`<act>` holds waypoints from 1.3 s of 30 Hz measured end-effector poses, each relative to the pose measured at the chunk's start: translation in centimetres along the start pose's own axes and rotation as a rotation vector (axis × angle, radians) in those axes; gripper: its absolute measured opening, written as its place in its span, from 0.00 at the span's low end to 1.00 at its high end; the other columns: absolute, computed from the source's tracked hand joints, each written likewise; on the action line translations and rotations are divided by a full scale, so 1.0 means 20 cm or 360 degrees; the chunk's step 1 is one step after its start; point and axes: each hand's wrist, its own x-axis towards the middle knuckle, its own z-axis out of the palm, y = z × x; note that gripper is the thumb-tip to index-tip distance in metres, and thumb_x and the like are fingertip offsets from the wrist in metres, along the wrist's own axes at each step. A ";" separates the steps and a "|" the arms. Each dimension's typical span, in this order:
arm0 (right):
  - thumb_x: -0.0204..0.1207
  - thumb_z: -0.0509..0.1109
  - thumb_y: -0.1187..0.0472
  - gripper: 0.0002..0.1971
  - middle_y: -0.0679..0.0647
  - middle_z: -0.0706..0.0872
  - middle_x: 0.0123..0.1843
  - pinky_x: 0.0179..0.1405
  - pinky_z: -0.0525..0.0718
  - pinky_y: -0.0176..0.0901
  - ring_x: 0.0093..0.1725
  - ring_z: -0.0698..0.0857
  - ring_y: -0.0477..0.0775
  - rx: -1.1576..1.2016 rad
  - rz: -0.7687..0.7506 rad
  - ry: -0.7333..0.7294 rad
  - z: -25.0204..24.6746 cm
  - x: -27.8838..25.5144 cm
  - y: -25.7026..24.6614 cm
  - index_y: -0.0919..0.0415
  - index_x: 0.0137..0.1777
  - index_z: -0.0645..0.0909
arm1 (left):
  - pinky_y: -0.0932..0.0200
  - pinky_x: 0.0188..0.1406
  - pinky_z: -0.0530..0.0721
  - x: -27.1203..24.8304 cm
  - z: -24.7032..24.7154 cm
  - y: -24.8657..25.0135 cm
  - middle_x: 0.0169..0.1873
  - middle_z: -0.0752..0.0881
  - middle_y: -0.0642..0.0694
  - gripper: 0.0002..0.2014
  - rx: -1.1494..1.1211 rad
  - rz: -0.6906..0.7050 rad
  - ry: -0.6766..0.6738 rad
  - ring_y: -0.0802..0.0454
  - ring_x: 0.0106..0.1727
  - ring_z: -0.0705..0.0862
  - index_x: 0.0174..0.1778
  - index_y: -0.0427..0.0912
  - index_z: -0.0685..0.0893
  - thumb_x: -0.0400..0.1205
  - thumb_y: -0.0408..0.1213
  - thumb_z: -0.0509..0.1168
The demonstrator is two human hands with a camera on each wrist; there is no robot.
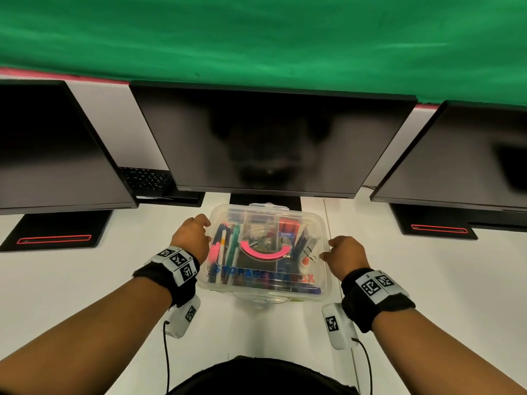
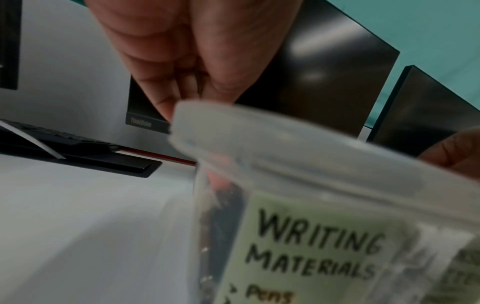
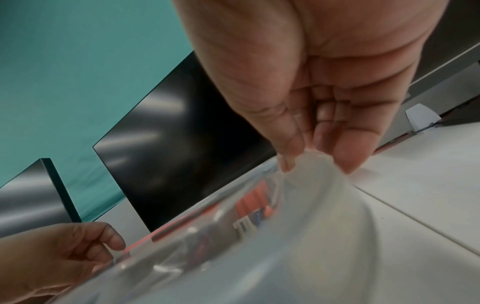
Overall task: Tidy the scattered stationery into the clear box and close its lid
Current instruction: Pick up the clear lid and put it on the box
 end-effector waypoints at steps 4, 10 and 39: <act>0.76 0.71 0.61 0.18 0.61 0.84 0.65 0.62 0.78 0.42 0.64 0.83 0.61 0.0001 0.0030 -0.0011 0.00 0.02 -0.02 0.68 0.64 0.80 | 0.53 0.56 0.80 -0.01 -0.03 0.00 0.60 0.83 0.40 0.19 0.0010 -0.0094 -0.0064 0.42 0.59 0.83 0.67 0.43 0.71 0.81 0.34 0.64; 0.75 0.71 0.62 0.14 0.65 0.87 0.56 0.54 0.85 0.45 0.54 0.87 0.63 -0.0243 0.0004 -0.0180 -0.05 0.04 -0.07 0.72 0.56 0.82 | 0.52 0.59 0.79 -0.02 -0.06 -0.02 0.56 0.84 0.40 0.20 -0.0124 -0.0070 -0.0174 0.43 0.56 0.82 0.69 0.42 0.70 0.81 0.33 0.63; 0.42 0.89 0.51 0.54 0.58 0.79 0.66 0.61 0.80 0.58 0.68 0.75 0.65 -0.1083 -0.0557 -0.0467 0.15 0.32 -0.57 0.49 0.71 0.66 | 0.30 0.78 0.31 -0.28 0.14 0.14 0.83 0.36 0.42 0.54 0.0919 0.0948 -0.0566 0.43 0.80 0.27 0.82 0.48 0.38 0.69 0.73 0.57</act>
